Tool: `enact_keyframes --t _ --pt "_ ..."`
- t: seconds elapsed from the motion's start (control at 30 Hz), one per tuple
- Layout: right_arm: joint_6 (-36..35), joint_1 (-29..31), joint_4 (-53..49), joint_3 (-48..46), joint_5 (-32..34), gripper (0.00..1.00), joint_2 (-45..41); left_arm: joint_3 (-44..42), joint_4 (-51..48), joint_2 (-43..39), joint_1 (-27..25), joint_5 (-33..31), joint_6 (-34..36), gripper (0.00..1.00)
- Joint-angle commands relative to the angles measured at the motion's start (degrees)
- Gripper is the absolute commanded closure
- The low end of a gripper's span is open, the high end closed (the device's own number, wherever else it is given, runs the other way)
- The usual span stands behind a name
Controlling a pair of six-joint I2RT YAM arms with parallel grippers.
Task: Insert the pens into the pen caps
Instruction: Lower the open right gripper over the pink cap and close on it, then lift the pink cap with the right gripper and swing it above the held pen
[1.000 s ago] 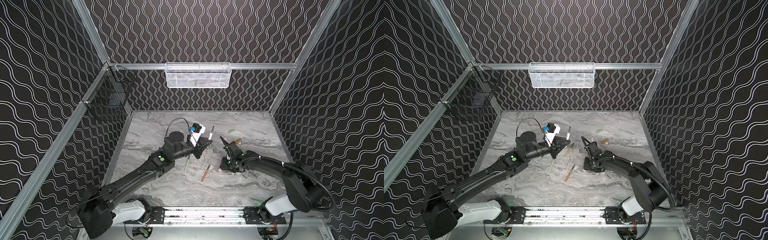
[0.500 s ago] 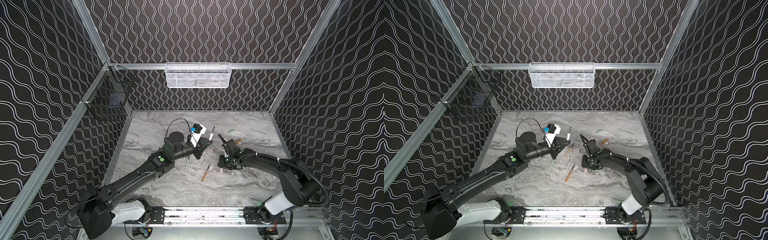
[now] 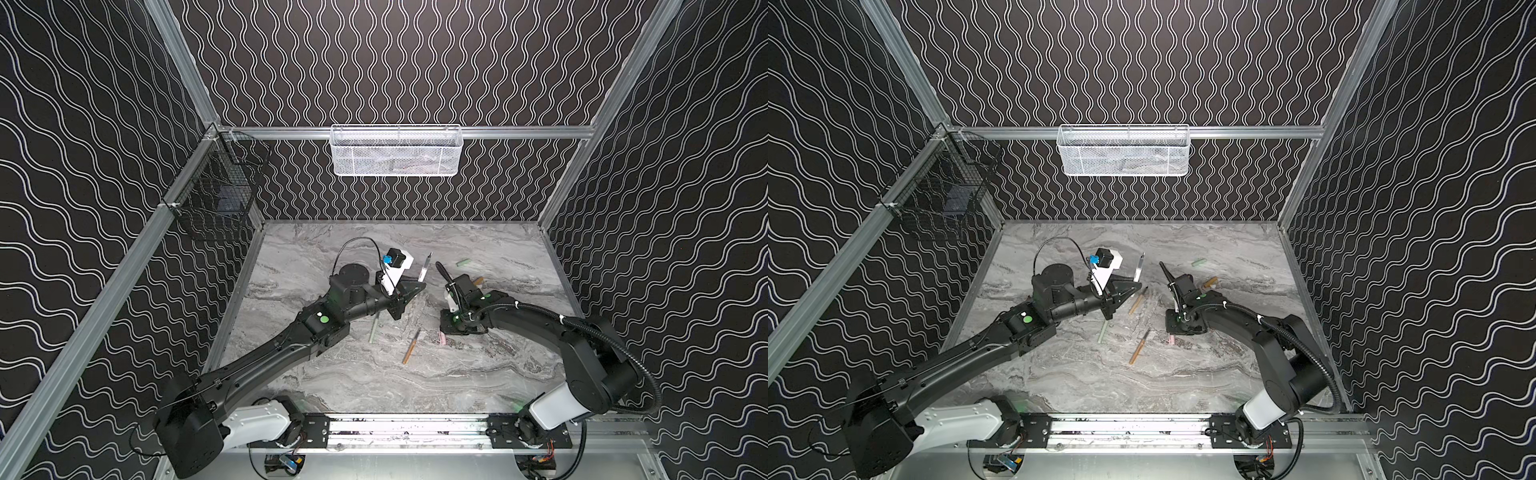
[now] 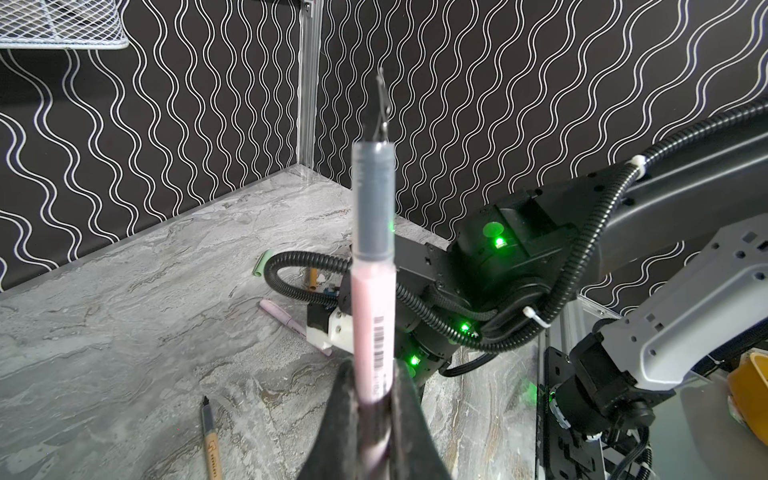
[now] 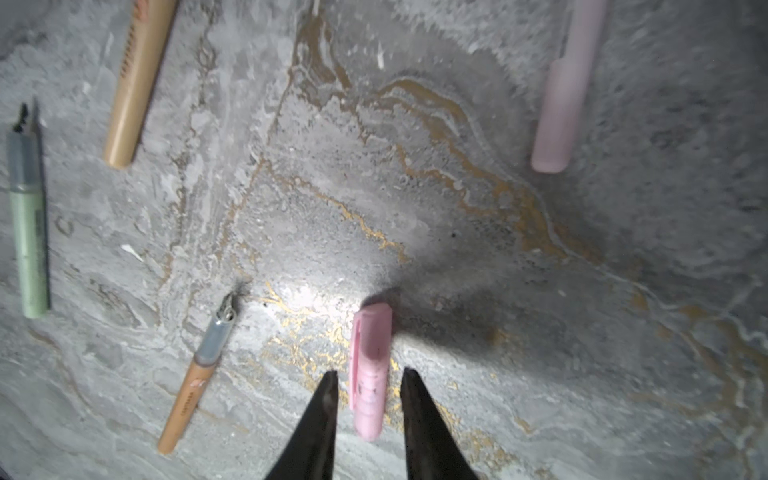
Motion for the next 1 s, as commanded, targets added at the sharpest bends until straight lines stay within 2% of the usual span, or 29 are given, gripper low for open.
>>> enact_keyframes --t 0.0,0.37,0.7,0.97 --pt "-2.55 -0.02 -2.40 0.76 -1.16 0.72 0.92 0.60 1.11 0.32 -0.13 0.43 0.65 1.00" --pt "-1.64 -0.02 -0.73 1.29 0.87 0.74 3.76 0.56 1.29 0.43 -0.41 0.83 0.65 1.00" --pt "-1.32 0.24 -0.39 1.34 4.95 0.80 5.67 0.64 0.87 0.20 -0.67 0.61 1.09 1.00" --pt "-0.54 0.64 0.10 1.73 5.55 0.86 5.32 0.53 0.92 0.38 -0.65 0.35 1.23 1.00"
